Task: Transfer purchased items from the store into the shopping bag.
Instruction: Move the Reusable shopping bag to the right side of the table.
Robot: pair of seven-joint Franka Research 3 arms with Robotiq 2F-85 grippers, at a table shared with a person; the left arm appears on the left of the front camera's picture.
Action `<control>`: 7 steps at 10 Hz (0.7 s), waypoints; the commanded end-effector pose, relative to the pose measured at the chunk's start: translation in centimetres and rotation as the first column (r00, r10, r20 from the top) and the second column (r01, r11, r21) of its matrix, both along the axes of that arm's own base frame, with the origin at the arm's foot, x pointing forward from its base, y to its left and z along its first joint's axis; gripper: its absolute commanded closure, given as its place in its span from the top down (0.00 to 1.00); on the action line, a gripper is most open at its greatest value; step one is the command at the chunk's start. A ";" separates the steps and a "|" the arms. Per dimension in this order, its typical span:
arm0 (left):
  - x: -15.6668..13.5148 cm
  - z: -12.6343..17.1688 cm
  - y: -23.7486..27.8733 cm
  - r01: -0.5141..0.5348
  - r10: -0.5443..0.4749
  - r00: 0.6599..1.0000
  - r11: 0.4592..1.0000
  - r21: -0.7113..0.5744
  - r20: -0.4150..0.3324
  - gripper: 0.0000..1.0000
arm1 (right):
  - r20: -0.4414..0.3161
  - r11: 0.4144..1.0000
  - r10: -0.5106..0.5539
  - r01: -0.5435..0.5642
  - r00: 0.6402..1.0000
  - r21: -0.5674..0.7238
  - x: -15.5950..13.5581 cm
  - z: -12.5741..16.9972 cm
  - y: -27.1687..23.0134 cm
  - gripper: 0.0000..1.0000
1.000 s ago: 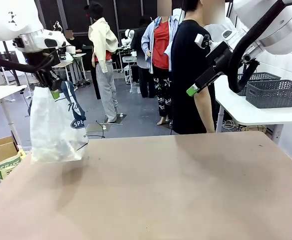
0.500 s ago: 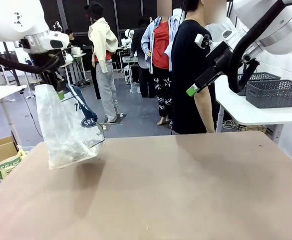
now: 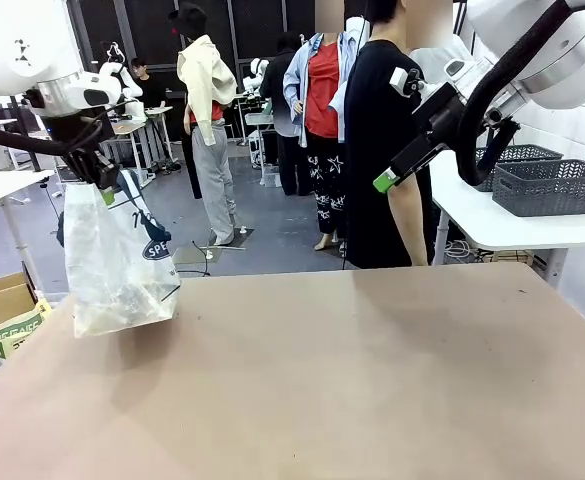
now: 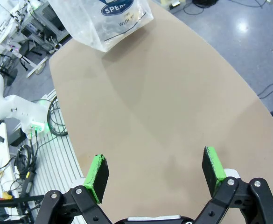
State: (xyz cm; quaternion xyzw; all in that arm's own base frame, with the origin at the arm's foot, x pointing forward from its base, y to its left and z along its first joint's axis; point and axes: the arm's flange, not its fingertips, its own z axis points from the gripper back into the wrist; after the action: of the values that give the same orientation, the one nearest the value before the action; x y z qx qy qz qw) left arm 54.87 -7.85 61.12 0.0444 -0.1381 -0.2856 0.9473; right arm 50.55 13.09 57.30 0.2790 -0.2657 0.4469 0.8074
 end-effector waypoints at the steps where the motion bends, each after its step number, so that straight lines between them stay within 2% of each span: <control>1: -0.5 -0.1 2.1 0.046 -0.047 0.997 0.999 0.012 0.069 0.00 | -0.006 1.000 0.007 -0.007 1.000 -0.002 0.0 0.1 0.0 1.00; 5: -0.9 -1.3 5.1 0.060 -0.068 0.994 0.993 0.101 0.083 0.00 | -0.006 1.000 0.007 -0.007 1.000 -0.002 0.0 0.1 0.0 1.00; 7: -1.7 -2.4 6.0 0.027 -0.039 0.996 0.991 0.131 0.085 0.00 | -0.006 1.000 0.007 -0.007 1.000 -0.002 0.0 0.1 0.0 1.00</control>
State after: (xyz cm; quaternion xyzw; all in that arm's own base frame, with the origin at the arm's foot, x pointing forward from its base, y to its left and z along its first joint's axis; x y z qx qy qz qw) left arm 54.39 -2.38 58.55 0.0928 -0.1424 -0.3106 0.9352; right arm 50.54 13.11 57.30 0.2791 -0.2656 0.4471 0.8073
